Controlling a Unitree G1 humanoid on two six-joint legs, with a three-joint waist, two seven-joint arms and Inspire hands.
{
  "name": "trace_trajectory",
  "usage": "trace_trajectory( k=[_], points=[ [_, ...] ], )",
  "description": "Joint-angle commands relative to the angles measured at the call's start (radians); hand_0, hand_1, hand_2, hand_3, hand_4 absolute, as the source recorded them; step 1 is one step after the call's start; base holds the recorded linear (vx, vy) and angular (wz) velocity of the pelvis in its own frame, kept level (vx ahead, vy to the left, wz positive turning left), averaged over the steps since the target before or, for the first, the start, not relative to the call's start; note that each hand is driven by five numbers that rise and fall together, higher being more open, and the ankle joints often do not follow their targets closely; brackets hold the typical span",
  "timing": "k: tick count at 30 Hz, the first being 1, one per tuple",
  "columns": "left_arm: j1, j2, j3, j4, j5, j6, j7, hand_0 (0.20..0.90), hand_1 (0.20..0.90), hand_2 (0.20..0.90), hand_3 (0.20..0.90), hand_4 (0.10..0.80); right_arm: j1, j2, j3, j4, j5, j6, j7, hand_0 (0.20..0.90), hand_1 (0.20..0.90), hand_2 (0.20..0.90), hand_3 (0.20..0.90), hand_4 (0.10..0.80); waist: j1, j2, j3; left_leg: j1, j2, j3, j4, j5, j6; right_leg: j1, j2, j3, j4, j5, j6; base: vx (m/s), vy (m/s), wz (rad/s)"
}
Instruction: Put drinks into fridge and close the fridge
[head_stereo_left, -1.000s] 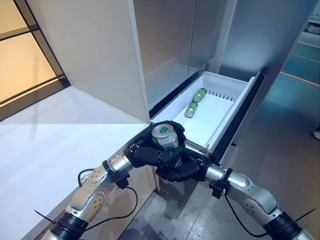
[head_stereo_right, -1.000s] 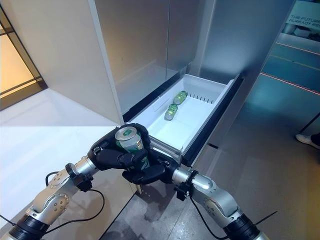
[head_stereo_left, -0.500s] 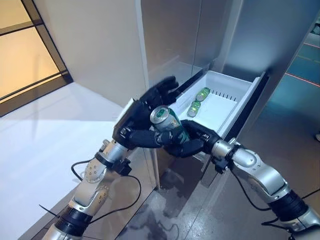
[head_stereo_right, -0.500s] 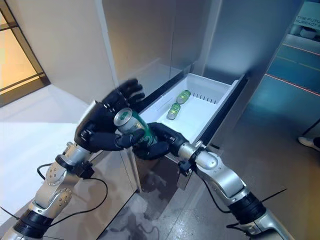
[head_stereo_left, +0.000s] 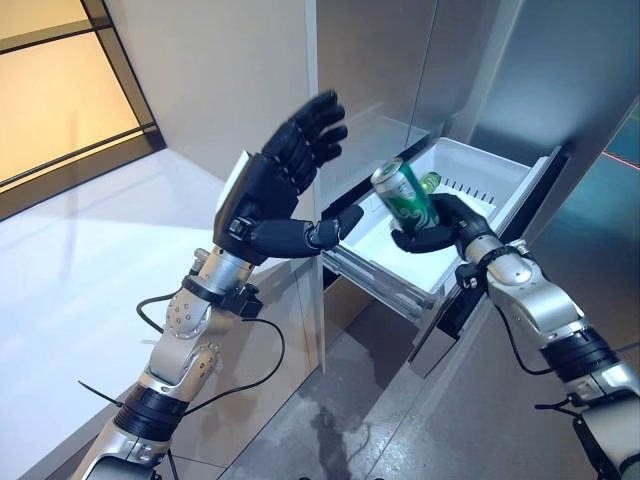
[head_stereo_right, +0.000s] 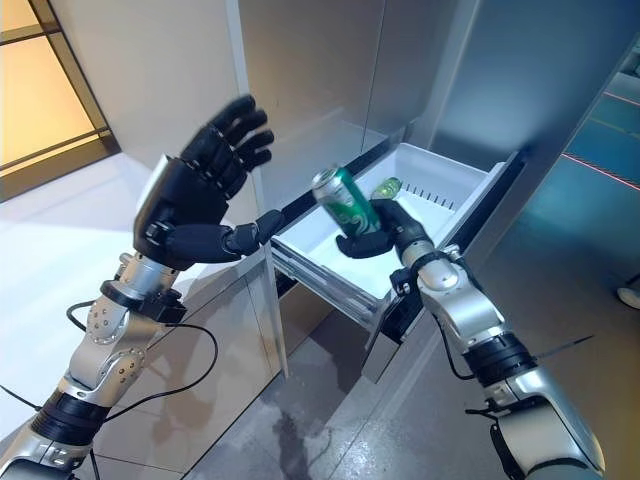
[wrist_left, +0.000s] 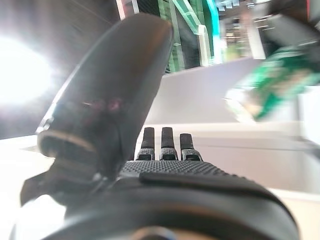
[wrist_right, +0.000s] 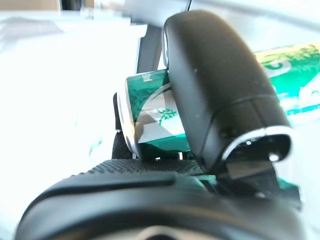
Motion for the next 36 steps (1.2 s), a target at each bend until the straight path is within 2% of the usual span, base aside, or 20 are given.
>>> trace_trajectory(
  k=[1,4,5,7,11,15,18,20,24,25,27,30,33,34,36],
  points=[
    [-0.075,-0.058,-0.063,0.018,-0.169,0.090,-0.124,0.900,0.900,0.900,0.900,0.800,-0.344,-0.084,-0.100,0.054,0.031,-0.200,-0.095,0.300,0.300,0.300,0.200,0.100,0.032,-0.030,-0.100,-0.006,-0.054,-0.044,0.013,-0.057,-0.006,-0.013,0.043,-0.058,0.050,-0.063,0.005,0.097,0.034,0.05],
    [-0.008,-0.121,-0.115,0.023,-0.347,0.261,-0.238,0.900,0.900,0.900,0.900,0.800,-0.384,-0.100,-0.069,0.170,0.023,-0.219,-0.108,0.300,0.300,0.300,0.200,0.100,0.047,-0.027,-0.094,-0.006,-0.055,-0.055,0.015,-0.056,-0.006,-0.010,0.040,-0.067,0.055,-0.065,0.004,0.098,0.038,0.12],
    [0.044,-0.166,-0.156,0.019,-0.440,0.360,-0.313,0.900,0.900,0.900,0.900,0.800,-0.399,-0.104,-0.054,0.232,0.003,-0.222,-0.109,0.300,0.300,0.300,0.200,0.100,0.055,-0.026,-0.091,-0.007,-0.055,-0.060,0.017,-0.054,-0.006,-0.009,0.037,-0.073,0.059,-0.067,0.003,0.123,0.050,0.28],
    [0.106,-0.209,-0.212,0.016,-0.549,0.507,-0.389,0.900,0.900,0.900,0.900,0.800,-0.414,-0.113,-0.037,0.314,-0.016,-0.234,-0.093,0.300,0.300,0.300,0.200,0.100,0.062,-0.025,-0.086,-0.007,-0.056,-0.062,0.019,-0.053,-0.006,-0.008,0.033,-0.083,0.065,-0.069,0.002,0.116,0.046,0.21],
    [0.203,-0.237,-0.316,0.020,-0.594,0.672,-0.480,0.900,0.900,0.900,0.900,0.800,-0.434,-0.124,-0.008,0.450,-0.036,-0.251,-0.090,0.300,0.300,0.300,0.200,0.100,0.080,-0.025,-0.065,0.000,-0.057,-0.069,0.019,-0.058,-0.007,0.002,0.025,-0.105,0.074,-0.078,0.002,0.112,0.024,0.22],
    [0.260,-0.233,-0.379,0.058,-0.560,0.755,-0.470,0.900,0.900,0.900,0.900,0.800,-0.447,-0.131,-0.007,0.550,-0.066,-0.244,-0.067,0.300,0.300,0.300,0.200,0.100,0.097,-0.022,-0.041,-0.021,-0.059,-0.075,0.029,-0.053,-0.006,-0.012,0.017,-0.121,0.088,-0.077,0.002,0.036,0.006,0.27],
    [0.278,-0.221,-0.401,0.117,-0.445,0.739,-0.455,0.900,0.900,0.900,0.900,0.800,-0.446,-0.143,-0.019,0.596,-0.091,-0.227,-0.037,0.300,0.300,0.300,0.200,0.100,0.103,-0.015,-0.017,-0.050,-0.059,-0.078,0.040,-0.049,-0.004,-0.040,0.014,-0.121,0.100,-0.074,0.002,-0.020,-0.007,0.17],
    [0.287,-0.207,-0.407,0.174,-0.334,0.683,-0.448,0.900,0.900,0.900,0.900,0.800,-0.435,-0.150,-0.032,0.619,-0.111,-0.219,-0.012,0.300,0.300,0.300,0.200,0.100,0.105,-0.009,-0.003,-0.063,-0.059,-0.080,0.046,-0.048,-0.002,-0.054,0.013,-0.119,0.106,-0.073,0.002,0.004,-0.009,0.11],
    [0.313,-0.178,-0.425,0.362,-0.136,0.510,-0.342,0.900,0.900,0.900,0.900,0.800,-0.393,-0.150,-0.044,0.629,-0.155,-0.173,0.033,0.300,0.300,0.300,0.200,0.100,0.106,0.002,0.033,-0.087,-0.056,-0.076,0.056,-0.041,0.001,-0.077,0.011,-0.119,0.117,-0.071,0.001,0.019,-0.016,0.15],
    [0.313,-0.176,-0.425,0.373,-0.115,0.501,-0.322,0.900,0.900,0.900,0.900,0.800,-0.388,-0.150,-0.046,0.627,-0.160,-0.166,0.038,0.300,0.300,0.300,0.200,0.100,0.107,0.002,0.036,-0.090,-0.056,-0.076,0.058,-0.041,0.000,-0.078,0.011,-0.119,0.119,-0.071,0.001,-0.008,-0.040,0.03],
    [0.314,-0.156,-0.416,0.490,-0.015,0.397,-0.272,0.900,0.900,0.900,0.900,0.800,-0.377,-0.153,-0.043,0.629,-0.169,-0.148,0.050,0.300,0.300,0.300,0.200,0.100,0.108,0.003,0.059,-0.114,-0.054,-0.070,0.070,-0.037,0.000,-0.098,0.011,-0.117,0.127,-0.070,-0.001,-0.042,-0.045,0.03],
    [0.314,-0.141,-0.368,0.630,0.069,0.357,-0.193,0.900,0.900,0.900,0.900,0.800,-0.363,-0.167,-0.042,0.643,-0.189,-0.123,0.079,0.300,0.300,0.300,0.200,0.100,0.113,0.006,0.102,-0.152,-0.049,-0.063,0.090,-0.033,0.000,-0.132,0.012,-0.116,0.141,-0.069,-0.004,-0.101,-0.044,0.05],
    [0.323,-0.144,-0.317,0.718,0.098,0.353,-0.145,0.900,0.900,0.900,0.900,0.800,-0.353,-0.172,-0.041,0.658,-0.202,-0.102,0.098,0.300,0.300,0.300,0.200,0.100,0.120,0.006,0.123,-0.172,-0.046,-0.061,0.102,-0.031,-0.002,-0.149,0.012,-0.118,0.149,-0.068,-0.006,-0.043,-0.040,0.05],
    [0.323,-0.147,-0.265,0.797,0.144,0.326,-0.120,0.900,0.900,0.900,0.900,0.800,-0.353,-0.177,-0.039,0.669,-0.206,-0.088,0.109,0.300,0.300,0.300,0.200,0.100,0.127,0.004,0.142,-0.190,-0.044,-0.059,0.111,-0.031,-0.002,-0.164,0.011,-0.122,0.156,-0.067,-0.006,-0.064,-0.047,0.03],
    [0.319,-0.155,-0.220,0.857,0.175,0.326,-0.085,0.900,0.900,0.900,0.900,0.800,-0.352,-0.178,-0.040,0.680,-0.219,-0.079,0.119,0.300,0.300,0.300,0.200,0.100,0.134,0.003,0.156,-0.204,-0.042,-0.059,0.118,-0.029,-0.002,-0.175,0.011,-0.126,0.160,-0.066,-0.008,-0.060,-0.049,0.07]
  ],
)
